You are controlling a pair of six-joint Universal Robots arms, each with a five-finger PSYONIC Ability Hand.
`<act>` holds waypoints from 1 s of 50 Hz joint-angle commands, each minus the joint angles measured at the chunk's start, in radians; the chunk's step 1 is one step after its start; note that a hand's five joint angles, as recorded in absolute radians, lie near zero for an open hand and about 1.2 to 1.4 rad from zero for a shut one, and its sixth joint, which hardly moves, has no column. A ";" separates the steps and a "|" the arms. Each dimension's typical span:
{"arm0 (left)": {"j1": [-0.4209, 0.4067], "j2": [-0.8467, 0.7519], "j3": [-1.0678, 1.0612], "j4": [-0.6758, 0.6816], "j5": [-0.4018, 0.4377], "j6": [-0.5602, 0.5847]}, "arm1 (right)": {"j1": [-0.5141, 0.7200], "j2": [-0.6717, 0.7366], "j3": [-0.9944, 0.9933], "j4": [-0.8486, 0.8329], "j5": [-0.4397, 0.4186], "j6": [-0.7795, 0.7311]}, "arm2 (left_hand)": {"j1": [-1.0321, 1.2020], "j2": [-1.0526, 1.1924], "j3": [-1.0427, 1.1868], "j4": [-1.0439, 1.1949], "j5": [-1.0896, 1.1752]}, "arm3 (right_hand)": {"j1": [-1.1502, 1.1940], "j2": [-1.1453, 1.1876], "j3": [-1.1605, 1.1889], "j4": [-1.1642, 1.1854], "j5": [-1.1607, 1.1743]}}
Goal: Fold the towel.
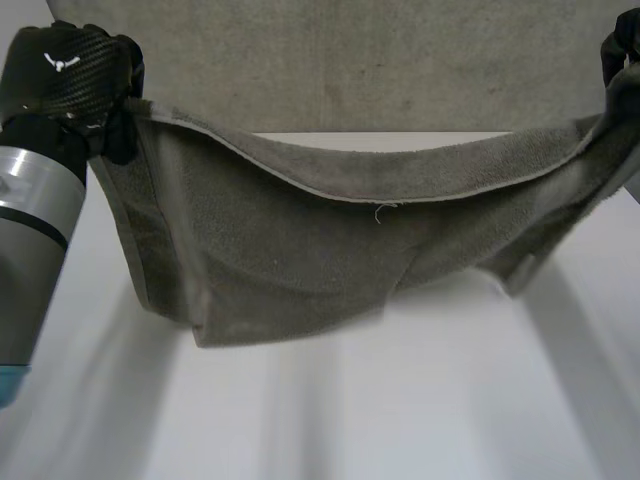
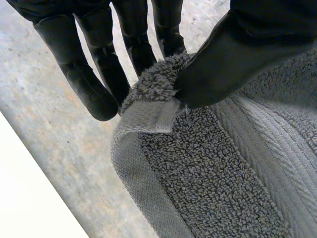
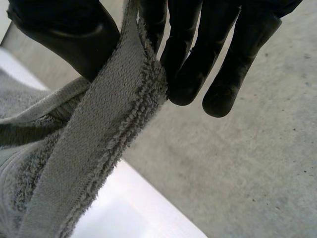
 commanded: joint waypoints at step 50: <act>0.092 -0.350 -0.090 0.371 0.183 -0.124 | 0.093 0.291 0.248 -0.538 -0.110 0.150 | -0.042 -0.086 -0.146 -0.116 -0.266 | 0.059 0.078 0.063 0.054 0.050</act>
